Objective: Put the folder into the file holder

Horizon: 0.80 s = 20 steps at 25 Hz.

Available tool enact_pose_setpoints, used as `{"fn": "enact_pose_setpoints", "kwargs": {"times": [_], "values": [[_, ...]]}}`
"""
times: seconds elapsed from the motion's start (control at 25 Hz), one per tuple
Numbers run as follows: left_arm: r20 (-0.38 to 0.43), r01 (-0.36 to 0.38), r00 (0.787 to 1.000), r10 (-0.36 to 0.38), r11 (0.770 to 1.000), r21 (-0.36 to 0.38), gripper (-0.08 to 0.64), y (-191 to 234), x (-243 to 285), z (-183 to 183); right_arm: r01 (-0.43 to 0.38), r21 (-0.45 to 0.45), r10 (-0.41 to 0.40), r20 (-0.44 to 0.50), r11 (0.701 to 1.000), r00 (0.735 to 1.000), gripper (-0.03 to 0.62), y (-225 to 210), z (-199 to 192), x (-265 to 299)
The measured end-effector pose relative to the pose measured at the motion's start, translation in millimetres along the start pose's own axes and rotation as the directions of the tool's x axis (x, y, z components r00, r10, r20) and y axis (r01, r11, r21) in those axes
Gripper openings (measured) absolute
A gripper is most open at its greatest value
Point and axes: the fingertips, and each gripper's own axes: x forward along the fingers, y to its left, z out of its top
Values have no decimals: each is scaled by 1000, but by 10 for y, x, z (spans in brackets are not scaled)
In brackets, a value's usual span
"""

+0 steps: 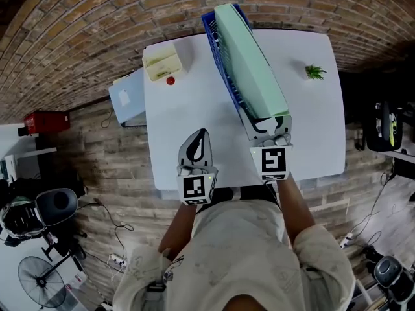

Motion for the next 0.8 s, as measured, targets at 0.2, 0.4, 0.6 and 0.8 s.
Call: {"fn": "enact_pose_setpoints", "kwargs": {"times": [0.2, 0.4, 0.6, 0.8], "values": [[29, 17, 999, -17, 1000, 2, 14, -37, -61, 66, 53, 20, -53, 42, 998, 998, 319, -92, 164, -134], [58, 49, 997, -49, 999, 5, 14, -109, -116, 131, 109, 10, -110, 78, 994, 991, 322, -180, 356, -323], [101, 79, 992, -81, 997, 14, 14, -195, -189, 247, 161, -7, -159, 123, 987, 980, 322, -228, 491, -596], [132, 101, 986, -105, 994, 40, 14, -209, -283, 340, 214, 4, -212, 139, 977, 967, 322, -219, 582, -894]]}}
